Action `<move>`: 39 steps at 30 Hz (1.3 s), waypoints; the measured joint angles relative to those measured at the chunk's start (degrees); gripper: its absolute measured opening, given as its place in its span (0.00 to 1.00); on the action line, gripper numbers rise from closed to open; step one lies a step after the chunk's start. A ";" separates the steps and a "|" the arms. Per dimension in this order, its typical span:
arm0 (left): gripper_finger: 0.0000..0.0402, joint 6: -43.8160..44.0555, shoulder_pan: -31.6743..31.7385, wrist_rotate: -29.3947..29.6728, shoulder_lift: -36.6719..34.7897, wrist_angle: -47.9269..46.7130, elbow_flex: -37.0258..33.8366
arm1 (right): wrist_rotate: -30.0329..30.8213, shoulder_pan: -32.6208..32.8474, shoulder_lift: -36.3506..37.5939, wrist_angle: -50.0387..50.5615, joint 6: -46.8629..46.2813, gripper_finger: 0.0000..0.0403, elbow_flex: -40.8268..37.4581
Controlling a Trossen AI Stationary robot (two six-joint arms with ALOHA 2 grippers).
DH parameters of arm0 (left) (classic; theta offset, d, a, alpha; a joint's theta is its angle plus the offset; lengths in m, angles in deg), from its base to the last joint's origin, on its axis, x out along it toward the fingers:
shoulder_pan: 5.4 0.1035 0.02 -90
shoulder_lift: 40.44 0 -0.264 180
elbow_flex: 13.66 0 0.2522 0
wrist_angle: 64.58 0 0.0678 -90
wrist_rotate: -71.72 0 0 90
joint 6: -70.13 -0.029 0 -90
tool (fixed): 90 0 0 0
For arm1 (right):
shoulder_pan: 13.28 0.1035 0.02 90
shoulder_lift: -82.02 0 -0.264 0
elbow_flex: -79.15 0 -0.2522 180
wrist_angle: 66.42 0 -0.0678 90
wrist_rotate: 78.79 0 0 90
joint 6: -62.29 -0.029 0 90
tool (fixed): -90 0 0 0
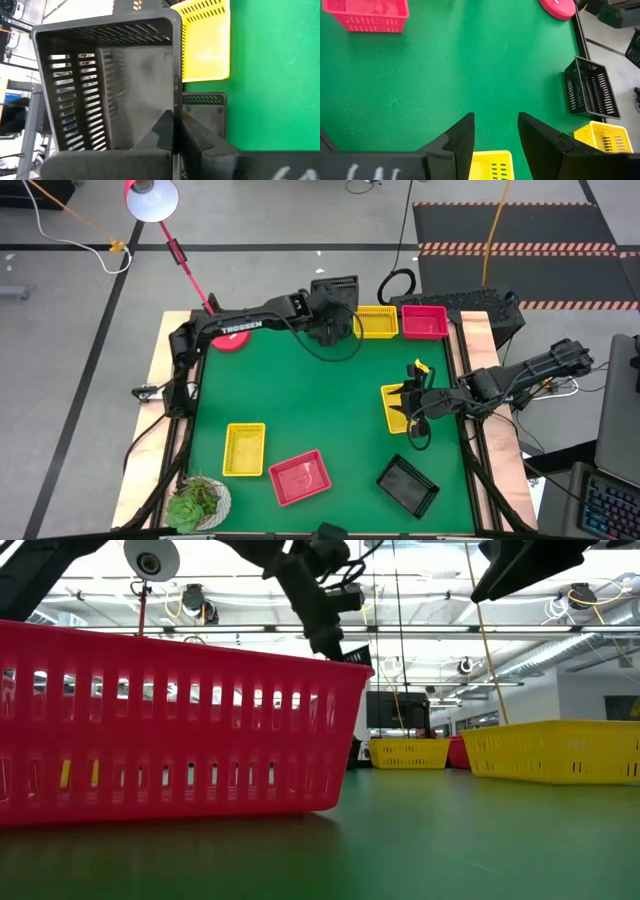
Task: Stack baskets by color
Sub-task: Stack the left black bin on the top black bin
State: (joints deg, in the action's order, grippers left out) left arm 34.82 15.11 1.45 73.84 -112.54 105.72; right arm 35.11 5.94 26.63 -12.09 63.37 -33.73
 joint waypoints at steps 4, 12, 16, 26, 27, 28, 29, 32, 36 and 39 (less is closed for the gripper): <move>0.02 1.75 0.04 -0.14 -0.20 0.11 0.01 | 0.00 0.00 0.00 0.00 0.00 0.35 0.00; 0.02 3.15 0.47 -0.60 0.66 -0.47 0.02 | 0.00 0.00 0.00 -0.02 0.00 0.35 0.00; 0.05 3.55 0.29 -0.70 1.27 -0.71 -0.07 | 0.00 0.00 0.00 -0.02 0.05 0.35 0.00; 0.04 3.55 0.63 -0.77 1.38 -0.28 -0.04 | 0.00 0.00 0.00 -0.02 0.57 0.35 0.00; 0.05 3.53 0.63 -0.77 1.38 -0.30 -0.04 | 0.00 0.00 0.00 -0.02 0.57 0.35 0.00; 0.06 3.49 0.72 -0.77 1.38 -0.32 -0.04 | 0.00 0.00 0.00 -0.02 0.57 0.35 0.00; 0.06 3.38 0.78 -0.79 1.38 -0.30 -0.04 | 0.00 0.00 0.00 -0.02 0.59 0.35 0.00; 0.04 3.33 0.87 -0.77 1.38 -0.32 -0.04 | 0.00 0.00 0.00 -0.02 0.66 0.35 0.00; 0.02 3.31 0.99 -0.78 1.38 -0.44 -0.04 | 0.00 0.01 0.00 0.00 0.67 0.35 0.00; 0.05 2.97 1.32 -0.96 1.82 -0.02 -0.03 | 0.00 0.00 0.00 0.02 0.66 0.35 0.00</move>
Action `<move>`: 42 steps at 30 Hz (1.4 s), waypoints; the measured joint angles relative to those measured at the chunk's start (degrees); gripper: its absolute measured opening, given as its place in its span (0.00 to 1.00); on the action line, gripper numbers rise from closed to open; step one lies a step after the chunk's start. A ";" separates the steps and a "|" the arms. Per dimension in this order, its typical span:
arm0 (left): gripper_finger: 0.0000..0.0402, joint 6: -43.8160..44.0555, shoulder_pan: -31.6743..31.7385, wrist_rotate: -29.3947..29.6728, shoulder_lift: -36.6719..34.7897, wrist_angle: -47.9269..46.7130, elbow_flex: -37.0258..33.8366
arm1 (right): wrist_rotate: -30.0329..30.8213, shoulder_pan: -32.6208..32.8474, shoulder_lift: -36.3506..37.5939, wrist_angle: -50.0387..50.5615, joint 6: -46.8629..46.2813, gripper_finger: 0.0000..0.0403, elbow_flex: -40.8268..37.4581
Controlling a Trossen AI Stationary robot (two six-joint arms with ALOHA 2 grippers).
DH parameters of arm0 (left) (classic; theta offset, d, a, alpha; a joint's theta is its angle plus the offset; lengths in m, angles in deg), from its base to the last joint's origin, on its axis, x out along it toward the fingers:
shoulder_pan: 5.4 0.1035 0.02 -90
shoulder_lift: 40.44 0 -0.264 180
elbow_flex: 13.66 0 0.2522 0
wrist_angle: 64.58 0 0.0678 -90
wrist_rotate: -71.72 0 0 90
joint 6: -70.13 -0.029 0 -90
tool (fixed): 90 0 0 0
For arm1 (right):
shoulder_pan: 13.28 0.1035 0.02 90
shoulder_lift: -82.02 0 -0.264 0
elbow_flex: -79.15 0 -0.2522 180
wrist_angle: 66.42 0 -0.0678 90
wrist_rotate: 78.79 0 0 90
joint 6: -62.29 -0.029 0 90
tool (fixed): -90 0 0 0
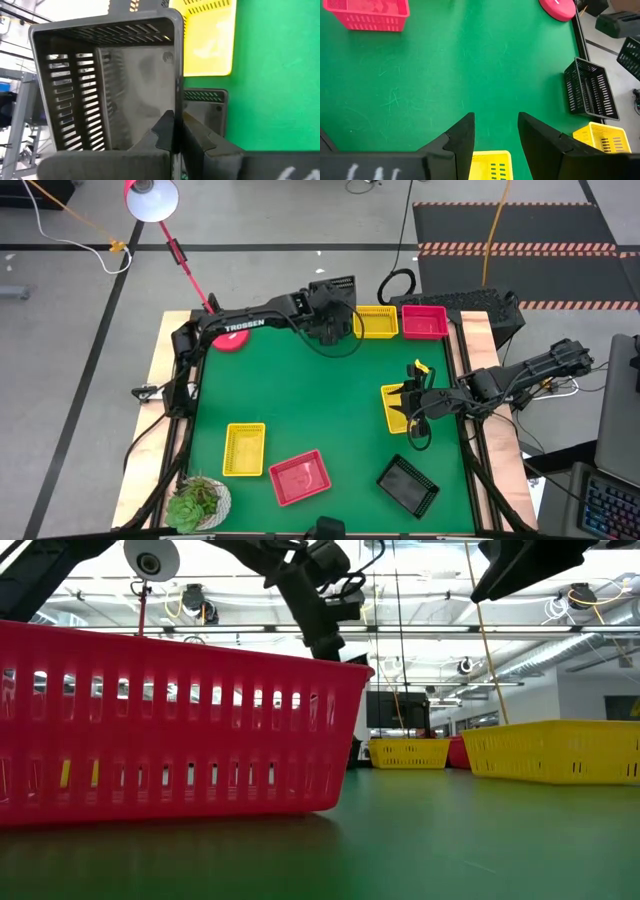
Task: Stack baskets by color
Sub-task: Stack the left black bin on the top black bin
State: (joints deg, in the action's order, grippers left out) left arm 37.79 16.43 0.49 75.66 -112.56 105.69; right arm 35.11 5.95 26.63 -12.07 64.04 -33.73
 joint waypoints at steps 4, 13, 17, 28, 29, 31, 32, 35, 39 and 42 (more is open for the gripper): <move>0.05 0.08 0.53 -1.16 0.36 -1.30 0.01 | 0.00 0.00 -0.02 0.03 0.01 0.35 0.00; 0.06 0.51 1.44 -2.49 2.25 -2.90 -0.29 | -0.02 0.00 -0.02 0.05 -0.01 0.35 0.00; 0.04 0.07 1.76 -2.87 3.82 -3.02 -0.28 | -0.04 0.00 -0.04 0.07 -0.01 0.35 0.00; 0.04 0.10 2.06 -3.56 5.38 -3.81 -0.36 | -0.04 0.01 -0.04 0.16 -0.01 0.35 0.00; 0.03 0.12 2.06 -3.60 5.46 -3.59 -0.32 | -0.04 0.01 -0.04 0.18 -0.01 0.35 0.00; 0.02 0.38 2.06 -3.83 5.63 -4.10 -0.32 | -0.04 0.00 -0.04 0.18 -0.01 0.35 0.00; 0.02 0.54 2.06 -3.83 5.76 -4.39 -0.32 | -0.04 0.00 -0.02 0.18 -0.01 0.35 0.00; 0.05 0.57 2.04 -3.89 5.78 -4.21 -0.32 | -0.04 0.00 -0.02 0.18 -0.01 0.35 0.00; 0.06 0.60 2.13 -3.94 5.74 -4.46 -0.32 | -0.04 0.01 -0.02 0.18 -0.01 0.35 0.00; 0.03 0.59 2.21 -3.96 5.74 -4.68 -0.32 | -0.04 0.00 -0.02 0.18 -0.01 0.35 0.00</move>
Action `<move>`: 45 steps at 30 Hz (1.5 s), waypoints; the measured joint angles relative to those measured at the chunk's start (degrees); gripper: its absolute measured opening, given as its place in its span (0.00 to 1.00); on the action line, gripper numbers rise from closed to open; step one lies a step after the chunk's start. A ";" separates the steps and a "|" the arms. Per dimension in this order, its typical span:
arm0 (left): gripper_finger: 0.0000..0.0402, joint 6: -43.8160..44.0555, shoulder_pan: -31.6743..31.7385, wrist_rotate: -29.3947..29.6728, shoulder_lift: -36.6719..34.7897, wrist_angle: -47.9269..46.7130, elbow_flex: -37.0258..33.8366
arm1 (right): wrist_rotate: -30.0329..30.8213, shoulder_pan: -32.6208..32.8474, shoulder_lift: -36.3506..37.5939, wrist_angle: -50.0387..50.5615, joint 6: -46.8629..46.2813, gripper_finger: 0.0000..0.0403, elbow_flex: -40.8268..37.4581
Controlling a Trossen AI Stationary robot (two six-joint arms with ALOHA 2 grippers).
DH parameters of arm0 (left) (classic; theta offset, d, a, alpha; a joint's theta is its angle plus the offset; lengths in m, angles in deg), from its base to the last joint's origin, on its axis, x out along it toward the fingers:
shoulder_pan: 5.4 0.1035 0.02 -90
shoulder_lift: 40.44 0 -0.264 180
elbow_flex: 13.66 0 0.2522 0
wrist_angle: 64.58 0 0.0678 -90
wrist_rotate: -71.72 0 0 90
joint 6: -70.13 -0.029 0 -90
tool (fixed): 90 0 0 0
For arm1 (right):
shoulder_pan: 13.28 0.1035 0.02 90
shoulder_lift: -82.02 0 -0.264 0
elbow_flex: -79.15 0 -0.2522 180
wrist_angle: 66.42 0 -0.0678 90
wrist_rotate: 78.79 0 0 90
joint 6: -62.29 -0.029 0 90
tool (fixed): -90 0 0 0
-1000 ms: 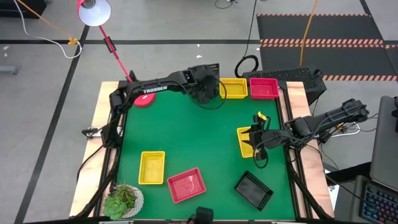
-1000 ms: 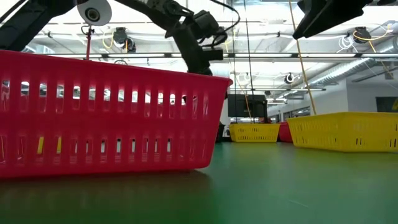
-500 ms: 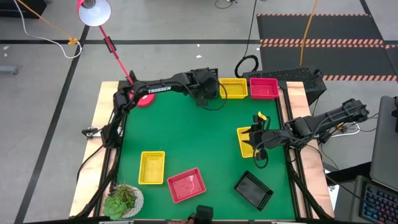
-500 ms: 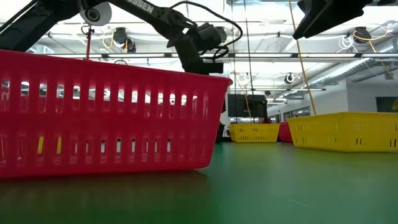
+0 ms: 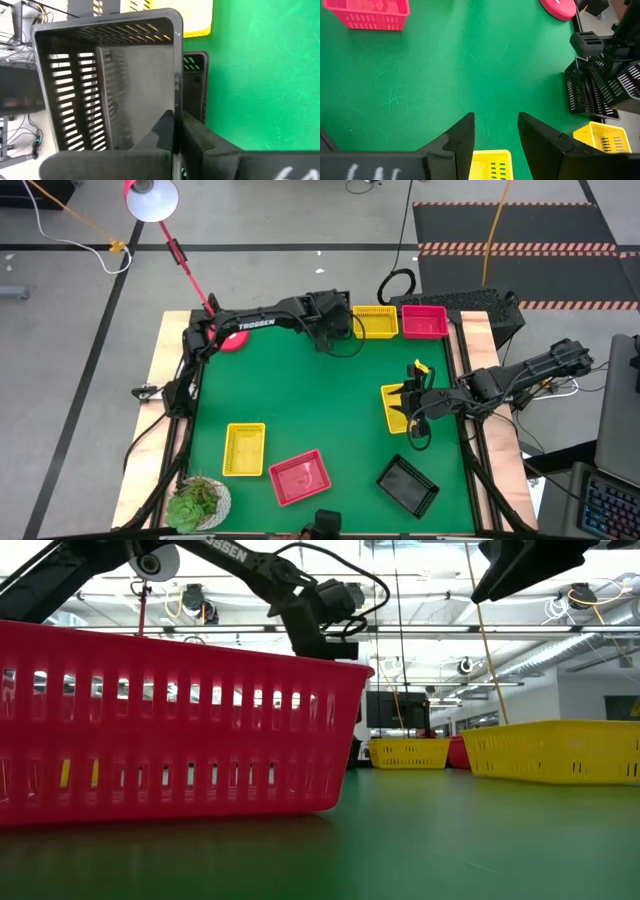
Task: Stack baskets by color
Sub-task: Stack the left black bin on the top black bin
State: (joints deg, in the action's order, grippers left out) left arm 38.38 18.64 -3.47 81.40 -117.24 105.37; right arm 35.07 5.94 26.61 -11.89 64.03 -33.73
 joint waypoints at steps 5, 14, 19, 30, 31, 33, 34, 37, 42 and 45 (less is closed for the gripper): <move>0.05 -0.02 0.05 0.00 0.00 -0.19 0.00 | 0.00 0.00 0.00 0.00 -0.02 0.35 0.00; 0.04 0.21 0.05 -3.24 0.43 -0.93 0.00 | 0.00 0.00 0.00 0.00 -0.01 0.35 0.00; 0.03 0.16 0.47 -2.72 0.88 -1.40 0.00 | 0.00 0.00 0.00 0.00 -0.02 0.35 0.00; 0.11 0.56 0.71 -1.77 0.98 -1.52 0.00 | 0.00 0.00 0.02 0.00 -0.02 0.35 0.00; 0.11 0.64 0.69 -1.79 0.98 -1.54 0.00 | 0.00 0.01 0.02 0.00 0.00 0.35 0.00; 0.11 0.67 0.69 -1.92 0.98 -1.56 0.00 | 0.00 0.00 0.02 0.00 -0.02 0.35 0.00; 0.11 0.62 0.69 -1.92 0.98 -1.56 0.00 | 0.00 0.00 0.02 0.00 -0.01 0.35 0.00; 0.11 0.60 0.72 -1.89 0.98 -1.56 0.00 | 0.00 0.00 0.02 0.00 -0.01 0.35 0.00; 0.12 0.90 1.06 -1.73 0.98 -1.64 0.00 | 0.00 0.00 0.02 0.00 0.00 0.35 0.00; 0.12 0.82 1.08 -1.70 0.98 -1.84 0.00 | 0.00 0.00 0.02 0.00 0.00 0.35 0.00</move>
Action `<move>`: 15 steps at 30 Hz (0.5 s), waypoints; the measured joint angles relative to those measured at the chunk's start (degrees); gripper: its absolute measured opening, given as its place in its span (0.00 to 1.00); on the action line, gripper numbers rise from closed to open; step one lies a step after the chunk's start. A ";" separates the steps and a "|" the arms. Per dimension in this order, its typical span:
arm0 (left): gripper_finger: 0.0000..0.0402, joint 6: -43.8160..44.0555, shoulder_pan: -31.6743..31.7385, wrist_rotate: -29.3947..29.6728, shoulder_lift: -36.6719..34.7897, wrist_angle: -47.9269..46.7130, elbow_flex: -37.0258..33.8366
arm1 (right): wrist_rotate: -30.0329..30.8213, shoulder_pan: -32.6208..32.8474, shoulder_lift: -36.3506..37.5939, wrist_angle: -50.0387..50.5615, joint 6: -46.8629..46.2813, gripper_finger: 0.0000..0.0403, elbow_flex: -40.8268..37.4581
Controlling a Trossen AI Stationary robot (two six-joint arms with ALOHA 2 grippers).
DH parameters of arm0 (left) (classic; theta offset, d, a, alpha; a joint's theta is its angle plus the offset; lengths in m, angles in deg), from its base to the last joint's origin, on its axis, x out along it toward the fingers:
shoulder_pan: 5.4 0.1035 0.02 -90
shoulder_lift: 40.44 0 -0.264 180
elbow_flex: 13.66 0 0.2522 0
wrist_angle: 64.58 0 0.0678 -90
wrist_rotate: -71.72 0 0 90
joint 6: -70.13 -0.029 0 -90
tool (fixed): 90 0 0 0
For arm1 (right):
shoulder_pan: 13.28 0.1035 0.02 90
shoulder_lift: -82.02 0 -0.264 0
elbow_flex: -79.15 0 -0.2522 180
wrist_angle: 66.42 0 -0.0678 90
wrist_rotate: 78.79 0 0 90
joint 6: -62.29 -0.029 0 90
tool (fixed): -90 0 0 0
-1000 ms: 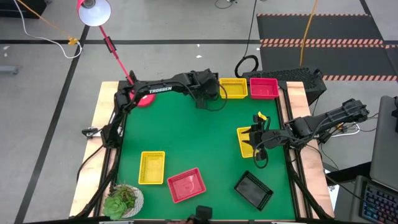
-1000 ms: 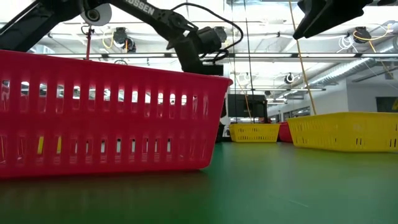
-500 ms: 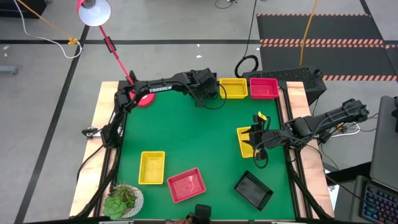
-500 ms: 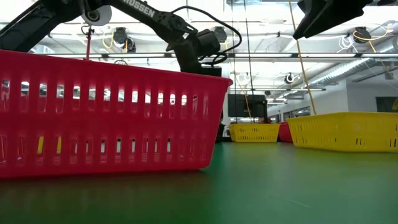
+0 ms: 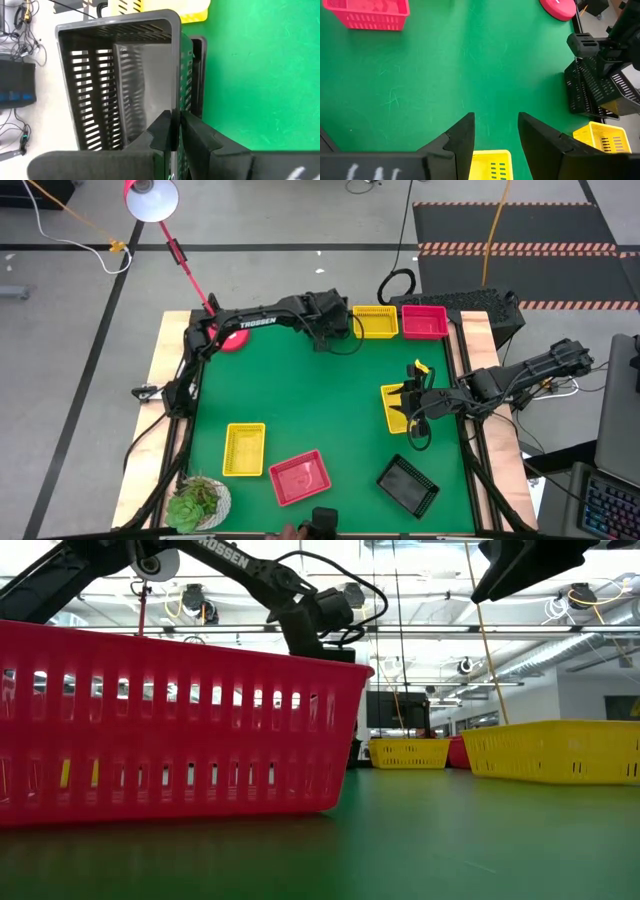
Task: Stack baskets by color
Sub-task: Stack the left black bin on the top black bin
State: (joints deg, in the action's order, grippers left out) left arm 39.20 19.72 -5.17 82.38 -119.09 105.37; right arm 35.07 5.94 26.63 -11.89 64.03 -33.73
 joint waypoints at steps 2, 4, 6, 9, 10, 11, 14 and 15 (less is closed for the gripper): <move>0.12 0.04 0.00 0.00 0.00 -0.28 0.00 | 0.00 0.00 0.00 0.00 0.00 0.35 0.00; 0.12 0.19 -0.01 0.00 0.00 -0.31 0.00 | 0.00 0.00 0.00 0.00 -0.01 0.35 0.00; 0.12 0.20 -0.02 0.00 0.00 -0.29 0.00 | 0.00 0.00 0.00 0.00 0.00 0.35 0.00; 0.12 0.18 -0.02 -0.02 0.00 -0.29 0.00 | 0.00 0.00 0.00 0.00 0.00 0.35 0.00; 0.12 0.22 -0.02 -0.06 0.00 -0.29 0.00 | 0.00 0.00 0.00 0.00 0.00 0.35 0.00; 0.12 0.22 -0.02 -0.09 0.00 -0.31 0.00 | 0.00 0.00 0.00 0.00 -0.01 0.35 0.00; 0.12 0.23 -0.02 -0.18 0.00 -0.59 0.00 | 0.00 0.00 0.00 0.00 0.00 0.35 0.00; 0.12 0.24 -0.02 -0.20 0.00 -0.69 0.00 | 0.00 0.02 0.00 0.00 0.00 0.35 0.00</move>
State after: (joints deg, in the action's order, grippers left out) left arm 39.44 19.70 -5.38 82.38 -119.77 105.37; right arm 35.07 5.96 26.63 -11.89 64.03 -33.73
